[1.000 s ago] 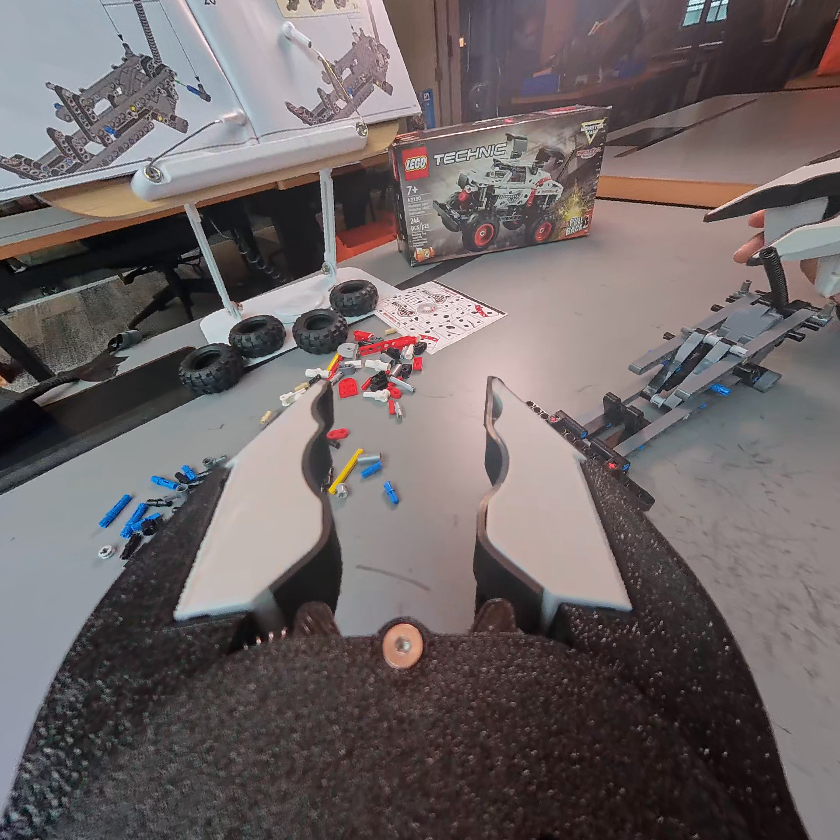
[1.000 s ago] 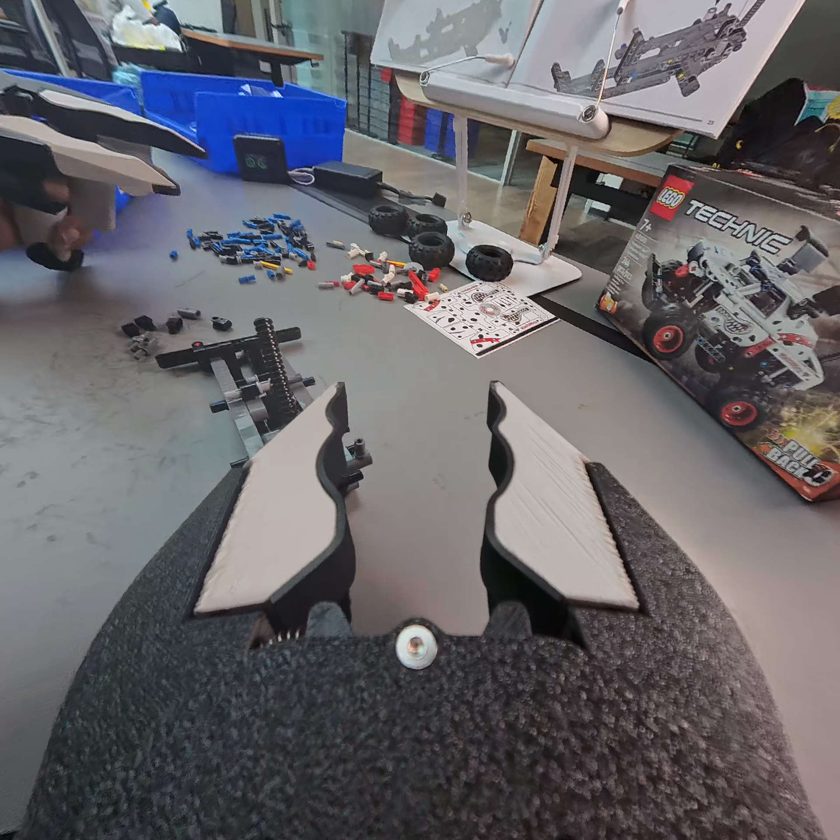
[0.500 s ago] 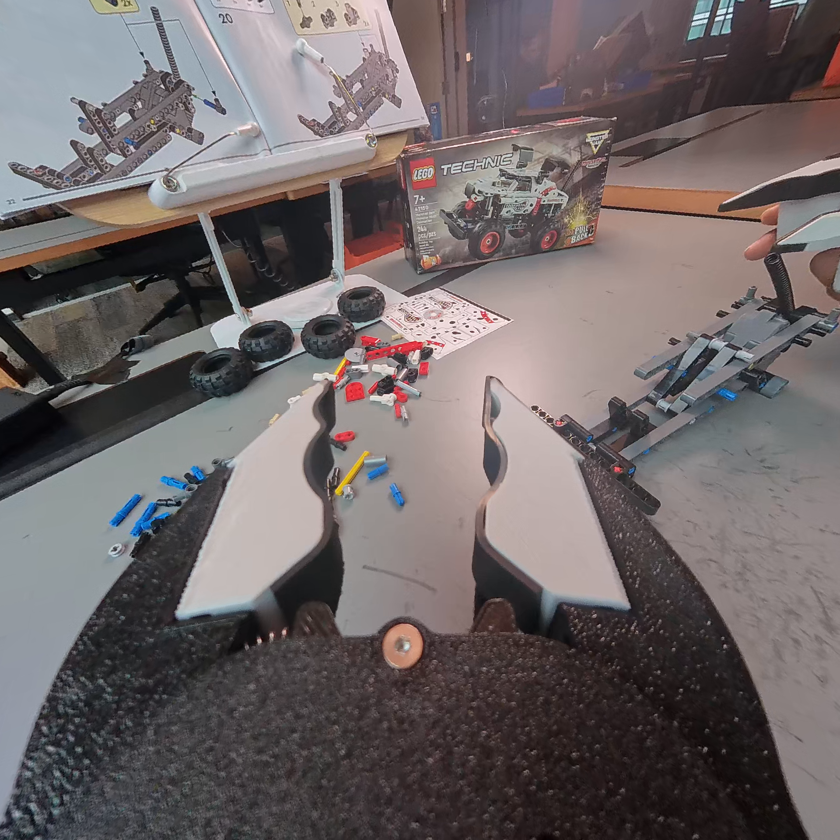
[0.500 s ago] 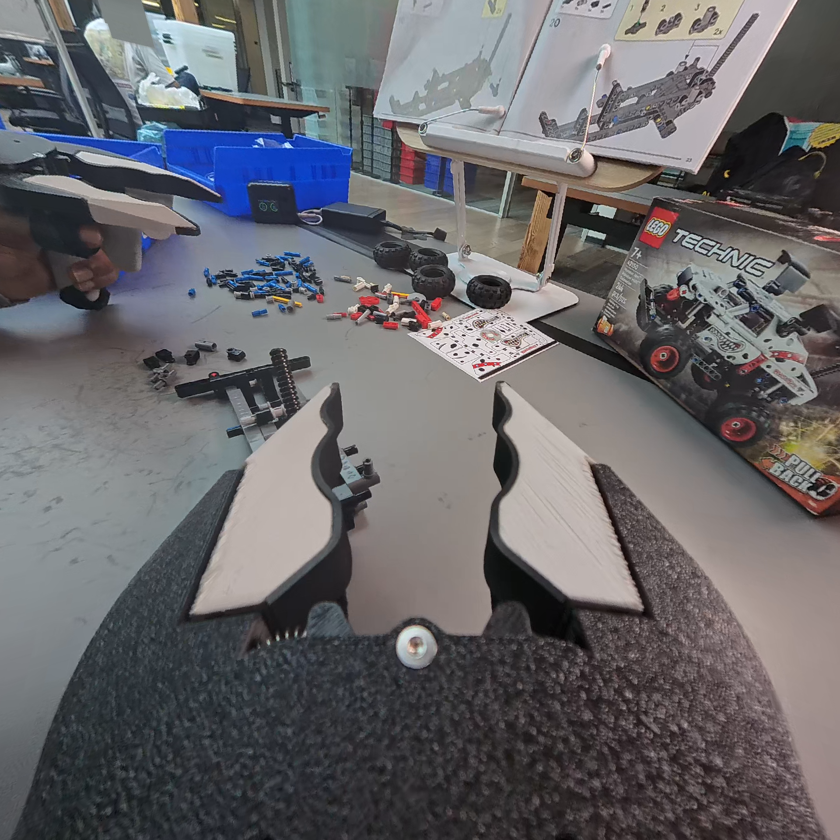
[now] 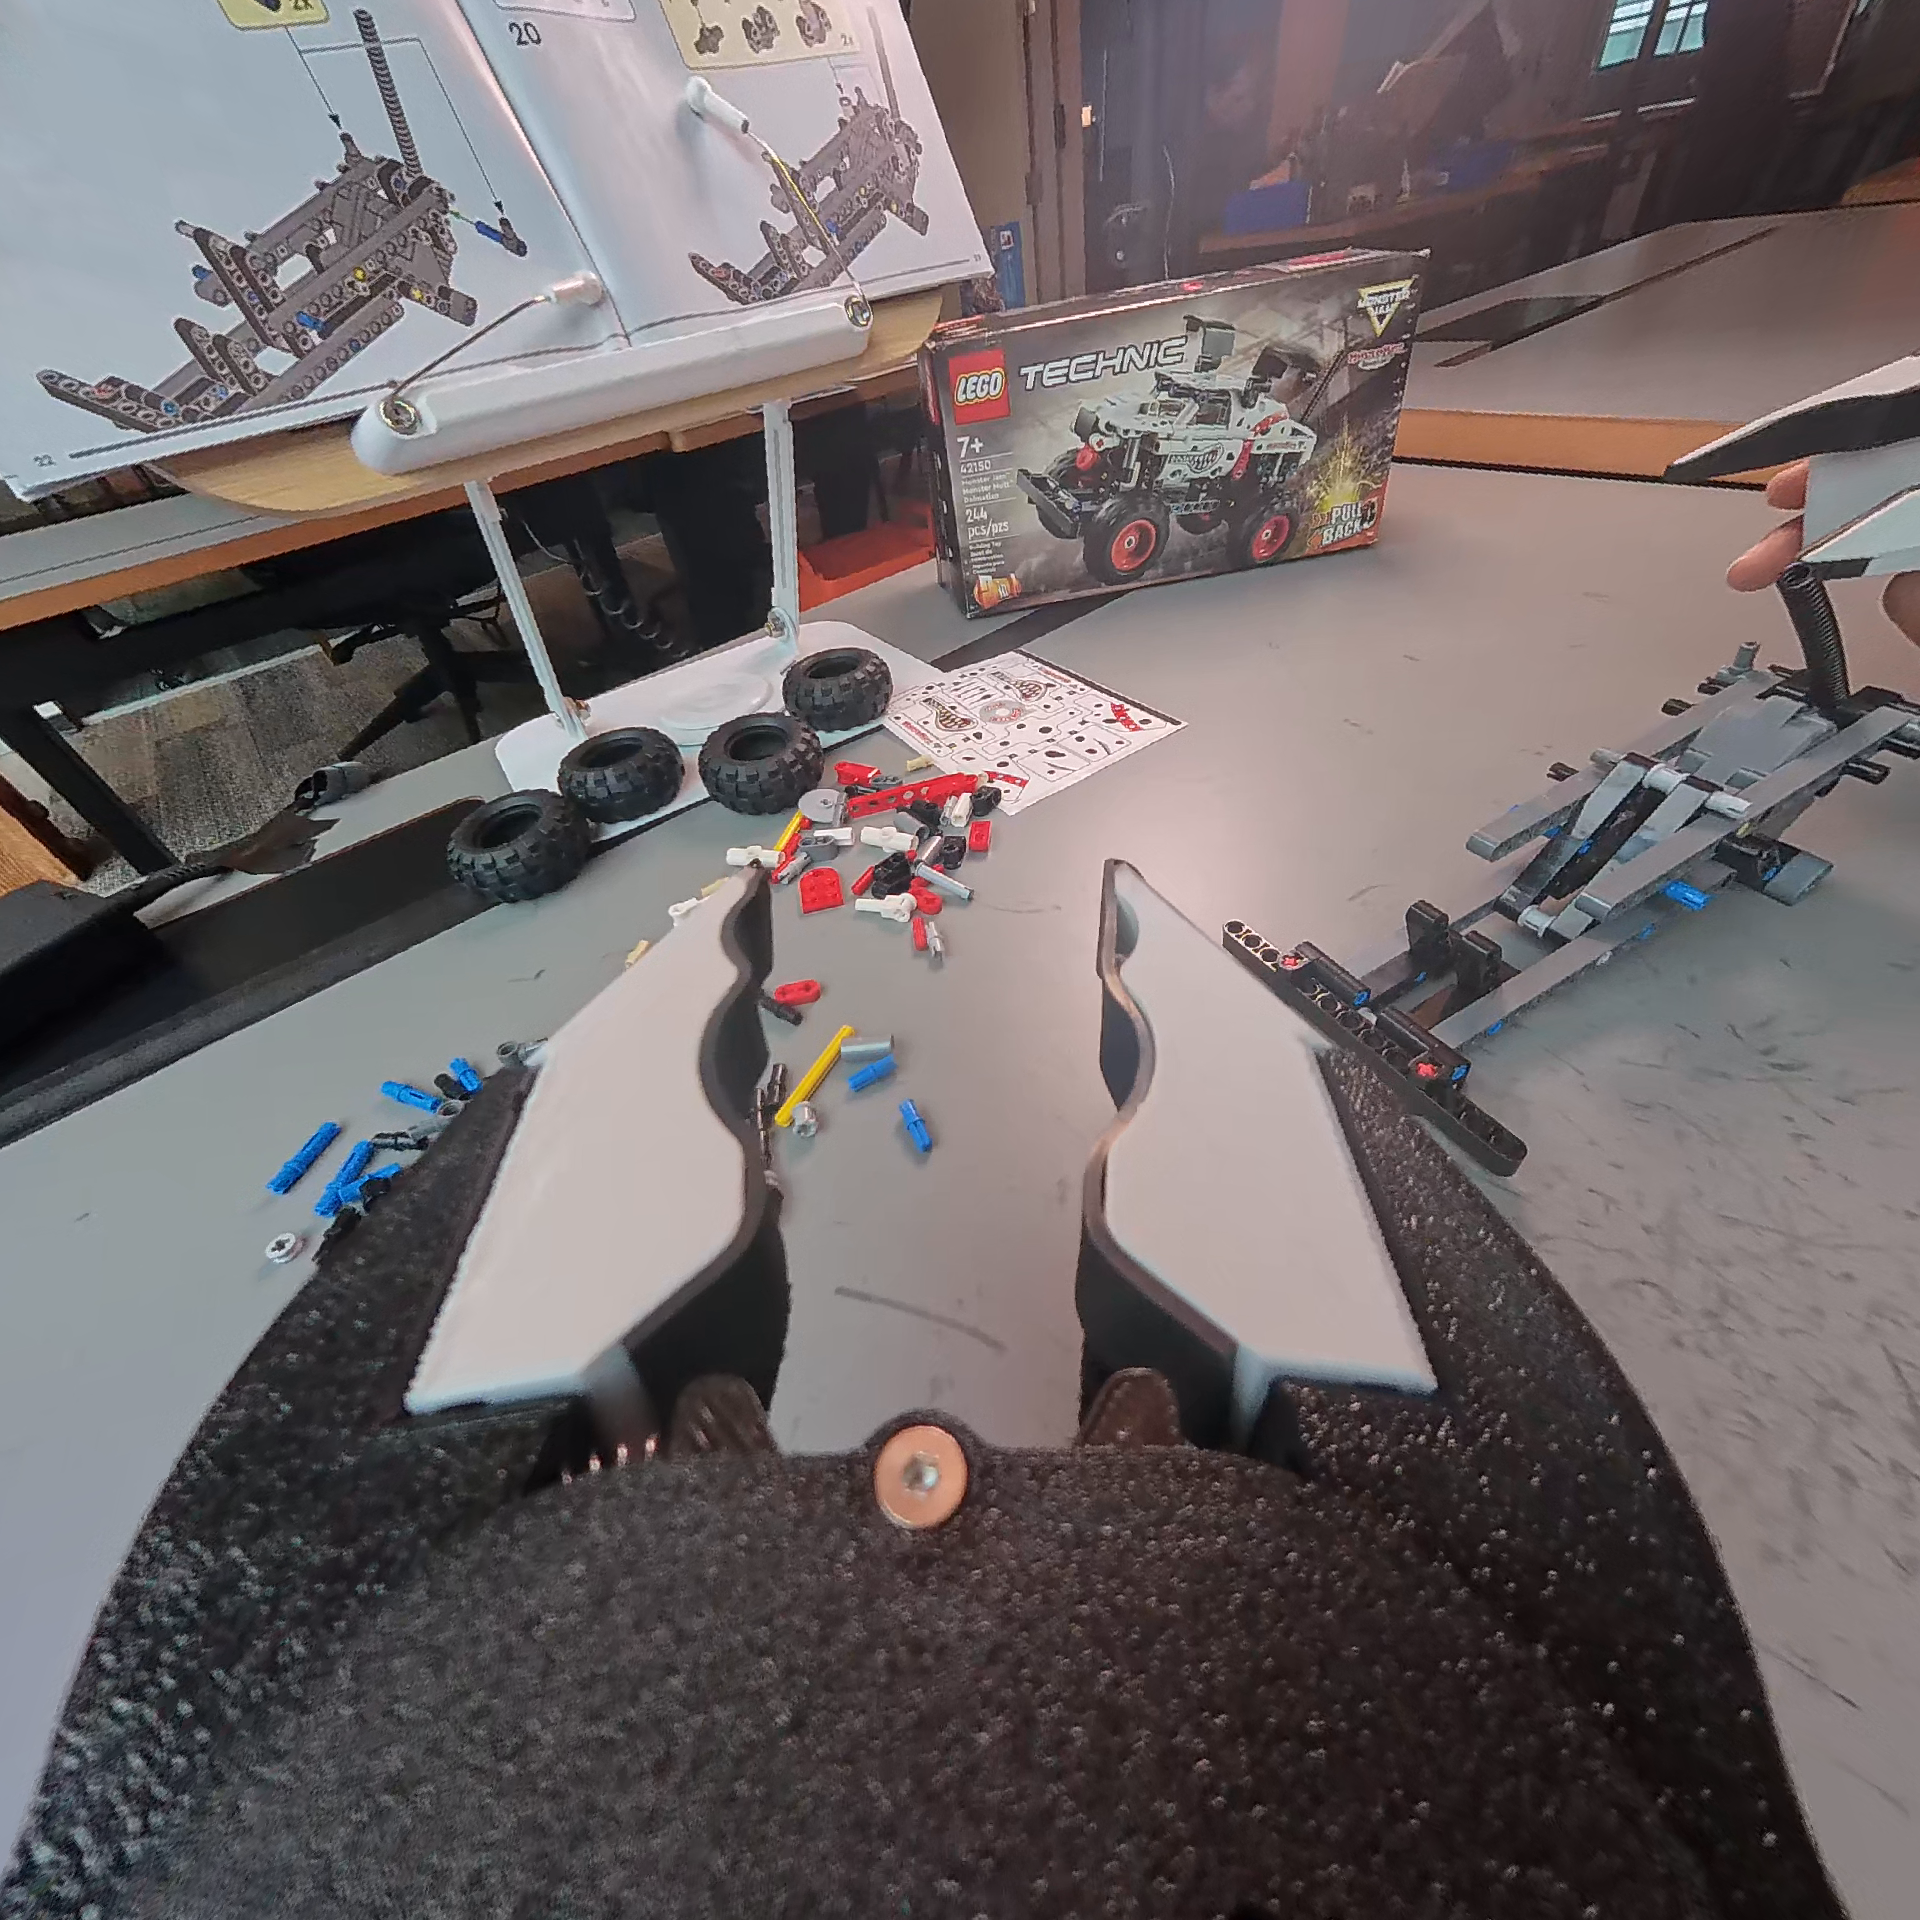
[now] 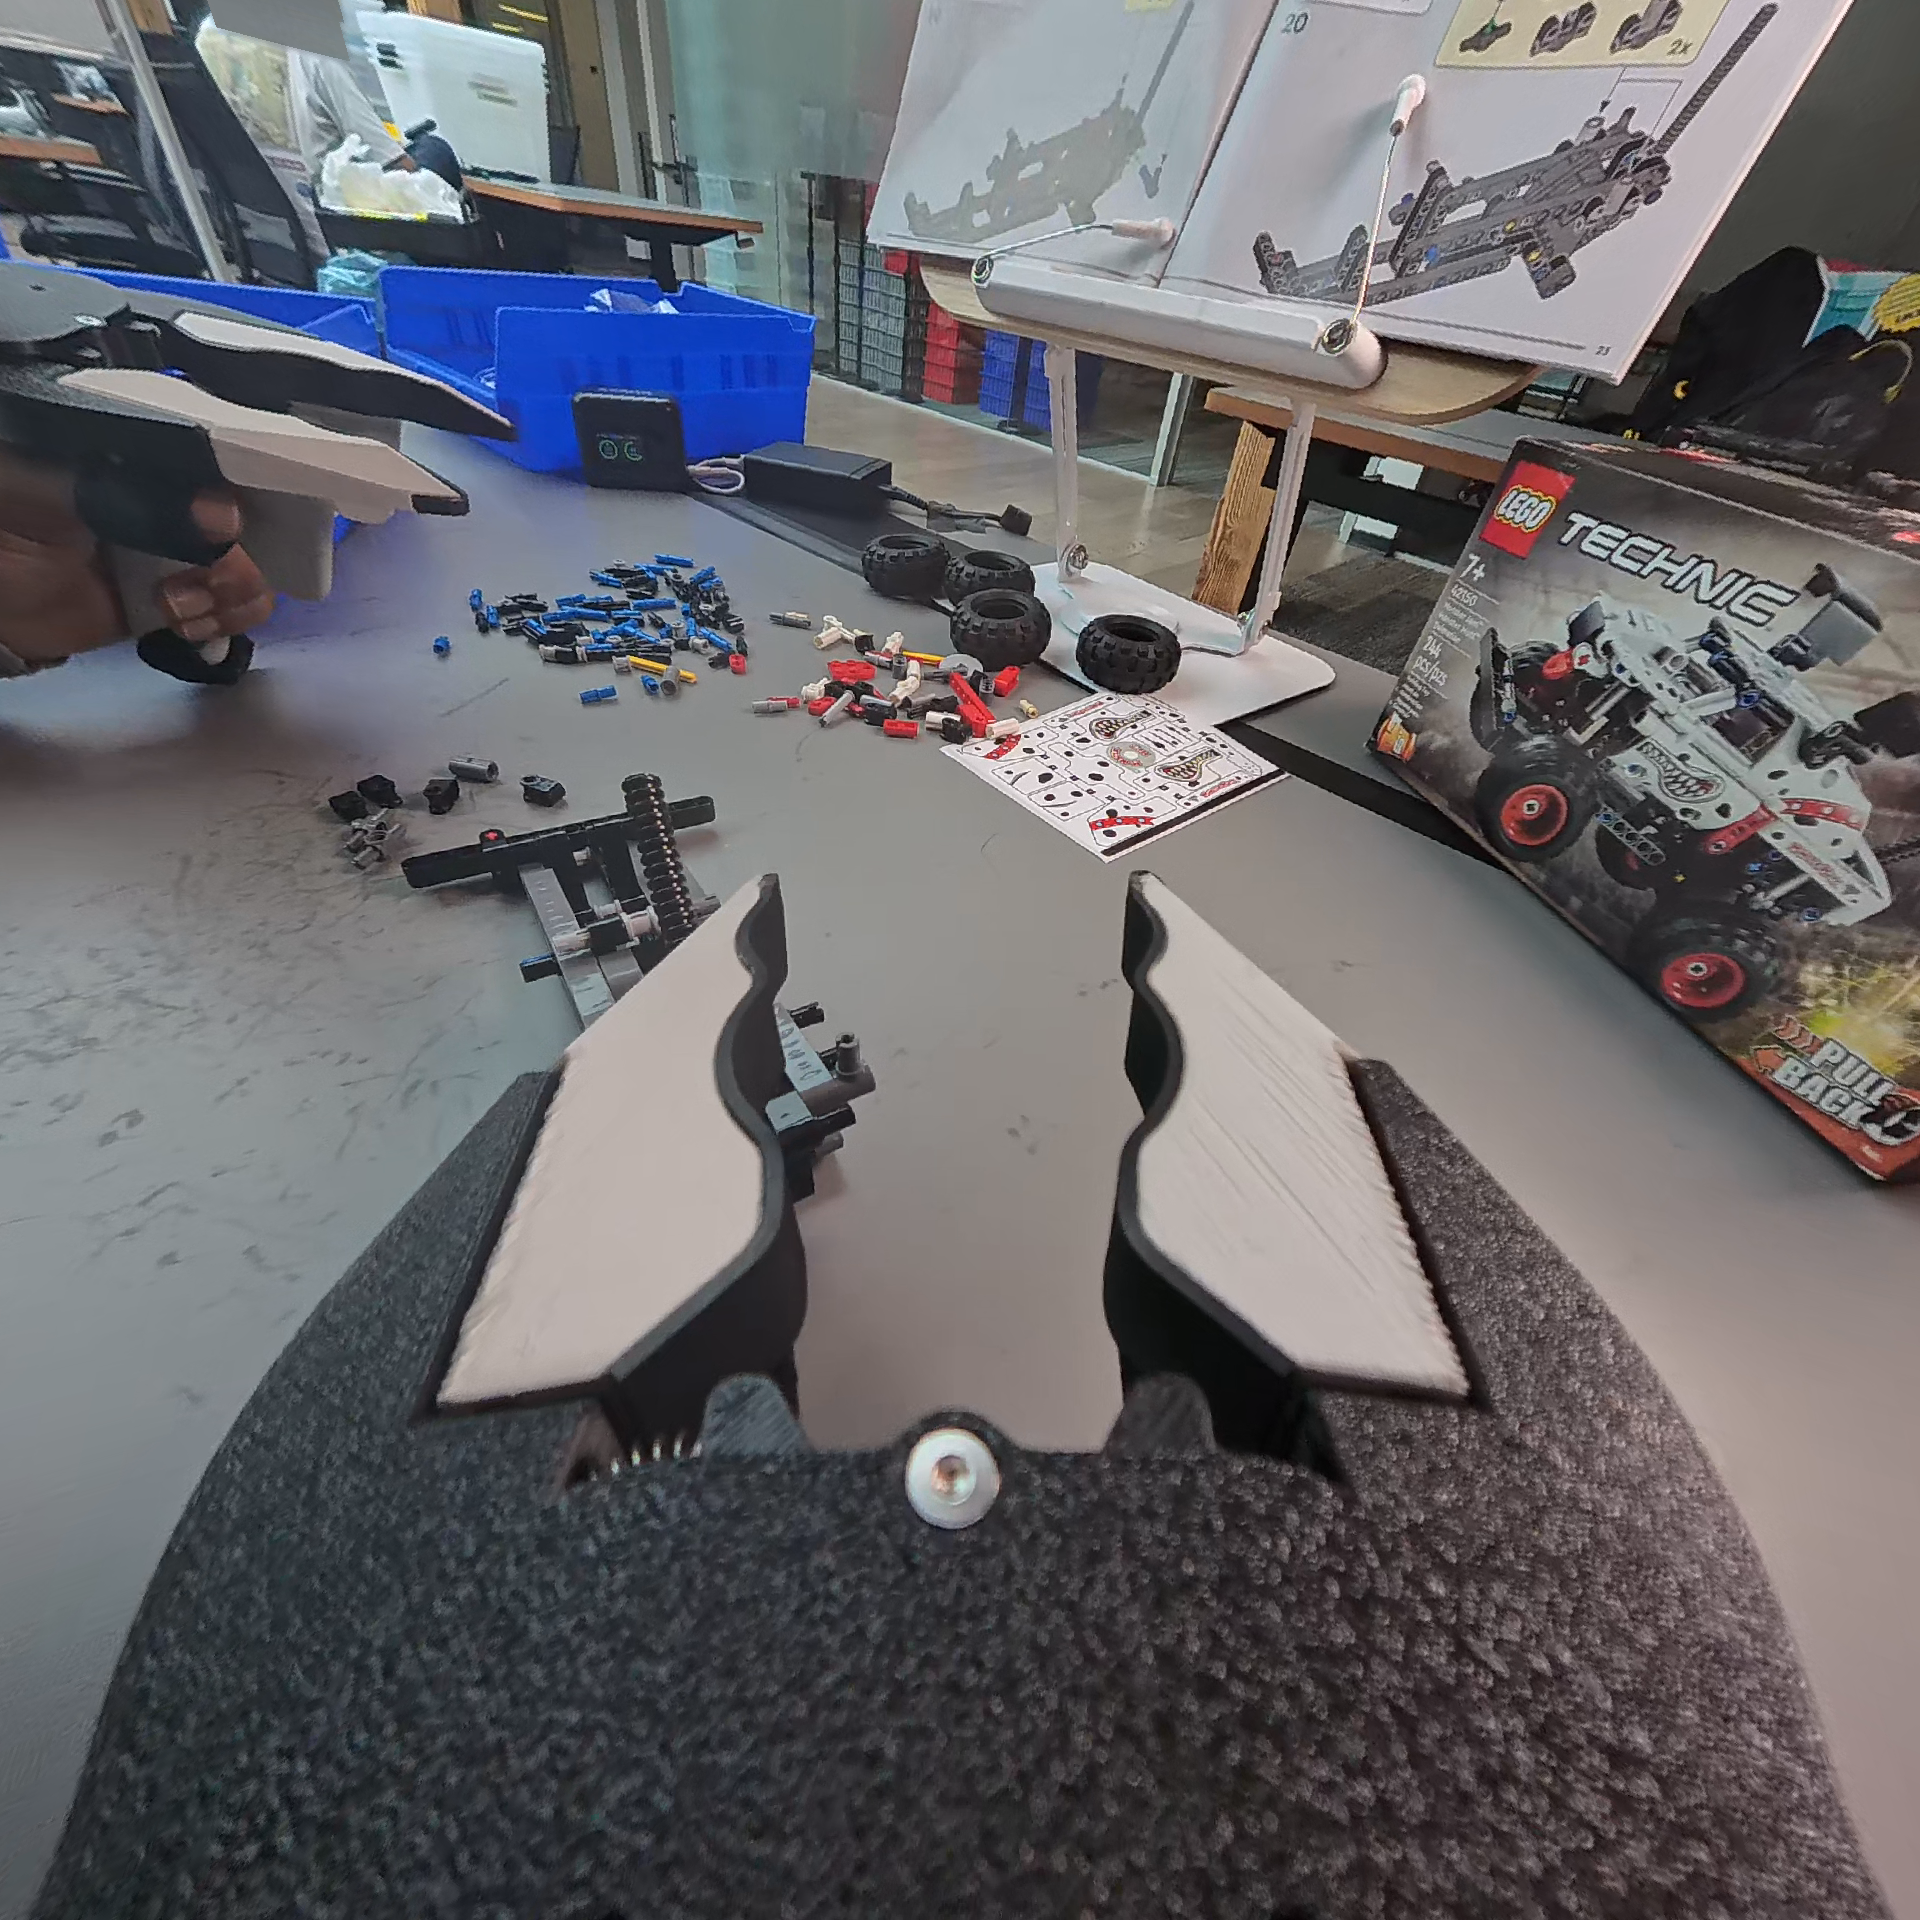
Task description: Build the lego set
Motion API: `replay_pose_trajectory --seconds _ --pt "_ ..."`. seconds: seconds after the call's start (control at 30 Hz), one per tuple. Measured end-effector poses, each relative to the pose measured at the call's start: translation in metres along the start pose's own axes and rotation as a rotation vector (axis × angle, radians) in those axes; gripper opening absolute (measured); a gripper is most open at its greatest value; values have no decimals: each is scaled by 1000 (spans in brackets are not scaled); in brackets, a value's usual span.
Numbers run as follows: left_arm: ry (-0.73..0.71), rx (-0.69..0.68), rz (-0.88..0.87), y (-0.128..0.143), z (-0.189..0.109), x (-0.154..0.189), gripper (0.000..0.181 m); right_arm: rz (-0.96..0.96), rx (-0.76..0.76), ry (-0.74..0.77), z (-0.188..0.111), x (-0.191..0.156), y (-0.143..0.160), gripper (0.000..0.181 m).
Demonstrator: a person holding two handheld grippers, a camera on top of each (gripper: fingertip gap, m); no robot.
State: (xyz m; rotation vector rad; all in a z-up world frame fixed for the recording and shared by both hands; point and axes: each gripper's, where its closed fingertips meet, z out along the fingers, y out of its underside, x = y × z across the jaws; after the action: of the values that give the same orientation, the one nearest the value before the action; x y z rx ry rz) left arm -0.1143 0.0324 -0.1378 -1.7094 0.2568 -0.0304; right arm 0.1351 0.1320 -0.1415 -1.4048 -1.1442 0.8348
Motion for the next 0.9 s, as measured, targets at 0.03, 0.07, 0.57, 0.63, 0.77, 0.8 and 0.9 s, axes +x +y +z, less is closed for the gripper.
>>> replay_pose_trajectory --seconds 0.03,0.07,0.57,0.63,0.77,0.8,0.9 --pt "-3 -1 2 0 0 0 65 -1 -2 -2 0 0 0 65" --pt "-5 -1 3 0 0 -1 65 -1 -3 -2 0 0 1 65" --pt "1 -19 0 3 2 -1 61 -38 -20 1 1 -1 4 57" --pt "-12 -51 7 7 6 -6 49 -39 -21 3 2 -2 4 55" --pt "12 -159 -53 17 31 -19 42 -47 -22 -4 2 -4 4 52" --pt "18 -183 -69 19 39 -23 41 -49 -23 -7 2 -5 4 52" --pt "-10 -244 -46 23 63 -42 37 -57 -26 -11 3 -6 4 51"
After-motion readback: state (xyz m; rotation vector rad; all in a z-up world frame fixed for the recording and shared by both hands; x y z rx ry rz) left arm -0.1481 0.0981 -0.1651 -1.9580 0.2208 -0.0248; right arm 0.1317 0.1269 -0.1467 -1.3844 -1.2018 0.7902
